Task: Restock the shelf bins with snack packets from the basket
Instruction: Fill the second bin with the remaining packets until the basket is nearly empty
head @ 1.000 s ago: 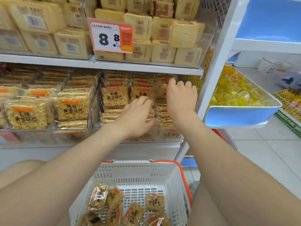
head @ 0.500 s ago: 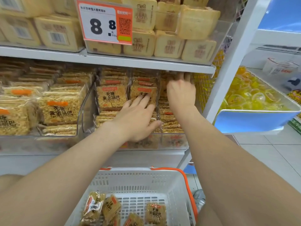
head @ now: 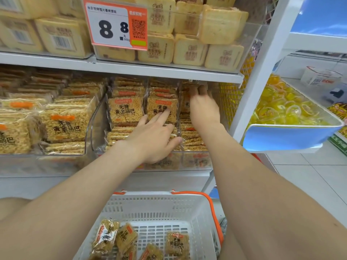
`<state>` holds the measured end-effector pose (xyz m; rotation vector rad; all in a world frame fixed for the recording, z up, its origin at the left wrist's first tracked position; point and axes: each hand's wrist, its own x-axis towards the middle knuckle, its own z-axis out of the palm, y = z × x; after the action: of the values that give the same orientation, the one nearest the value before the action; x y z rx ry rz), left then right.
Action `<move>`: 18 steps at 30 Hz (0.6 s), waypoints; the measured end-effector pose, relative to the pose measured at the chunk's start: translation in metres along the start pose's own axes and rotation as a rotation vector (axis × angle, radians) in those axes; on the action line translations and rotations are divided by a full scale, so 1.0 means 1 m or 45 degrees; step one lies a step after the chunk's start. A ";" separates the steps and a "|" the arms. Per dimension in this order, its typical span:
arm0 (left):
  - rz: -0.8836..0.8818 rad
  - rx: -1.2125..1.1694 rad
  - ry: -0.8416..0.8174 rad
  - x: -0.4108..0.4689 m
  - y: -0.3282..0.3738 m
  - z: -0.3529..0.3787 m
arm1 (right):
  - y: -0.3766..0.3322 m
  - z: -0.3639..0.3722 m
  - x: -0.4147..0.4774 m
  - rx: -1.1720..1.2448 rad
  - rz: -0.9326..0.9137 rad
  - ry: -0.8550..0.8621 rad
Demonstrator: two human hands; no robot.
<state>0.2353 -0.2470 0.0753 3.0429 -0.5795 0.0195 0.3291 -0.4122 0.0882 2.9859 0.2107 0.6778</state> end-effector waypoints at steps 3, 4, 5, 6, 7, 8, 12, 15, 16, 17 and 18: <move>-0.001 -0.007 -0.006 0.000 -0.001 0.000 | 0.000 0.003 -0.007 -0.115 0.005 -0.043; 0.002 -0.006 -0.005 0.000 -0.001 0.000 | 0.000 0.001 -0.008 -0.092 0.005 -0.070; 0.006 -0.005 -0.004 0.000 -0.002 0.001 | 0.000 -0.001 -0.009 -0.043 -0.014 -0.108; 0.012 -0.004 -0.001 0.000 -0.003 0.001 | 0.001 -0.002 -0.009 0.018 -0.037 -0.168; 0.015 0.001 0.002 -0.001 -0.003 0.000 | 0.002 -0.003 -0.010 0.079 -0.058 -0.245; 0.014 0.004 0.007 -0.002 -0.004 0.000 | 0.003 -0.004 -0.012 0.129 -0.078 -0.327; -0.002 -0.010 0.111 -0.010 -0.004 -0.002 | 0.011 -0.014 -0.026 0.148 -0.158 -0.585; -0.009 -0.001 0.271 -0.022 -0.003 -0.004 | 0.007 -0.024 -0.038 0.198 -0.184 -0.393; -0.007 -0.010 0.340 -0.027 -0.002 -0.003 | 0.003 -0.030 -0.045 0.247 -0.205 -0.285; -0.004 -0.025 0.414 -0.032 0.000 -0.003 | -0.002 -0.036 -0.053 0.289 -0.226 -0.185; -0.002 -0.039 0.490 -0.038 0.001 -0.002 | -0.008 -0.043 -0.063 0.321 -0.250 -0.102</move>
<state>0.1993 -0.2339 0.0767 2.8919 -0.5365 0.5739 0.2530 -0.4121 0.0995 3.1601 0.6184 0.5457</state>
